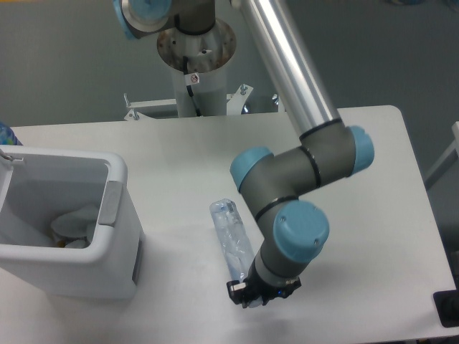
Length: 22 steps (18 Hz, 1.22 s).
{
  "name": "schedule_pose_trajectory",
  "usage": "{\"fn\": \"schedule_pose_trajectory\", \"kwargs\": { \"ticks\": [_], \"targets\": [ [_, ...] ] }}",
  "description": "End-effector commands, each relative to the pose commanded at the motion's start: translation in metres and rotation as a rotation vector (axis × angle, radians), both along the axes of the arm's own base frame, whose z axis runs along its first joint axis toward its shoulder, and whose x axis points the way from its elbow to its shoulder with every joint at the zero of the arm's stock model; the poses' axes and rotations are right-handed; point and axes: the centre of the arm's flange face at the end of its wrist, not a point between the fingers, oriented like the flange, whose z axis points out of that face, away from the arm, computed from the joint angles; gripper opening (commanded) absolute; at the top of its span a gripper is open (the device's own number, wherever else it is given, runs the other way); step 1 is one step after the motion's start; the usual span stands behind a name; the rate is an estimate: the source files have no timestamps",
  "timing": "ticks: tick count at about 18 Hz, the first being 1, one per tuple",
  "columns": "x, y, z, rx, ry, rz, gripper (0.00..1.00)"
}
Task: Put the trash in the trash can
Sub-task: 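Lower the gripper around the bottle cap end and close, then lift the bottle, carry it over the bin, and lower it inside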
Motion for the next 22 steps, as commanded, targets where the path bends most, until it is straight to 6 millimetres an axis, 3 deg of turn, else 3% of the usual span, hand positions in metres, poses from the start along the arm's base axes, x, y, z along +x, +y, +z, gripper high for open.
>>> {"fn": "schedule_pose_trajectory", "kwargs": {
  "ticks": [6, 10, 22],
  "targets": [
    [0.004, -0.024, 0.093, 0.159, 0.028, 0.013, 0.0],
    [0.024, -0.035, 0.165, 0.335, 0.045, -0.017, 0.0],
    [0.096, -0.049, 0.293, 0.724, 0.11, -0.182, 0.0]
  ]
}}
